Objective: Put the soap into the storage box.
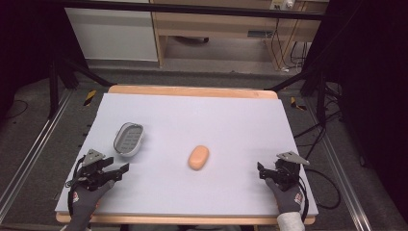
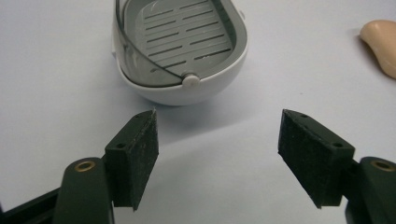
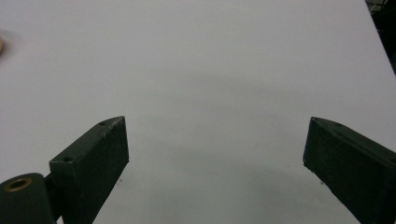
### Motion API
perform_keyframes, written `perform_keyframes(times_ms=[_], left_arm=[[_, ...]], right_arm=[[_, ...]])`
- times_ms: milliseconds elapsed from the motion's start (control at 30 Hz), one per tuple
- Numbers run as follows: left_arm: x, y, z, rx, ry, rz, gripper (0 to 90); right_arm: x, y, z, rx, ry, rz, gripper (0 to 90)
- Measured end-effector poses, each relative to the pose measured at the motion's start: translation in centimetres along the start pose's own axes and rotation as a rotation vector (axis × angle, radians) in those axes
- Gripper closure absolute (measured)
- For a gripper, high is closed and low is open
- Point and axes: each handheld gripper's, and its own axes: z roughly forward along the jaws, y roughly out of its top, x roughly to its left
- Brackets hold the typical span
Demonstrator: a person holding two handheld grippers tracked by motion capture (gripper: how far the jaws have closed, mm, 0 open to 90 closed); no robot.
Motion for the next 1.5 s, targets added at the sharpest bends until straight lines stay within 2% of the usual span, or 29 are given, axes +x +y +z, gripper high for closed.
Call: perform_keyframes(times_ms=[167, 400, 800, 1267, 1500], left_arm=[[-0.5, 0.3, -0.3, -0.020, -0.025, -0.011, 30.2], [-1.4, 0.8, -0.4, -0.030, -0.049, 0.002, 30.8], [-2.7, 1.5, -0.6, -0.053, -0.057, 0.011, 31.1], [-4.8, 3.4, -0.3, -0.054, -0.097, 0.073, 31.0], [-5.5, 4.2, 0.2, -0.053, -0.108, 0.081, 30.8]], right_arm=[[0.2, 0.0, -0.1, 0.001, -0.011, 0.001, 7.1], [0.2, 0.0, -0.1, 0.004, -0.016, 0.001, 7.0], [0.7, 0.1, -0.1, 0.005, -0.001, -0.003, 7.1], [0.7, 0.2, -0.1, 0.000, 0.005, 0.004, 6.7], [0.9, 0.4, 0.0, 0.003, 0.005, 0.000, 6.7]])
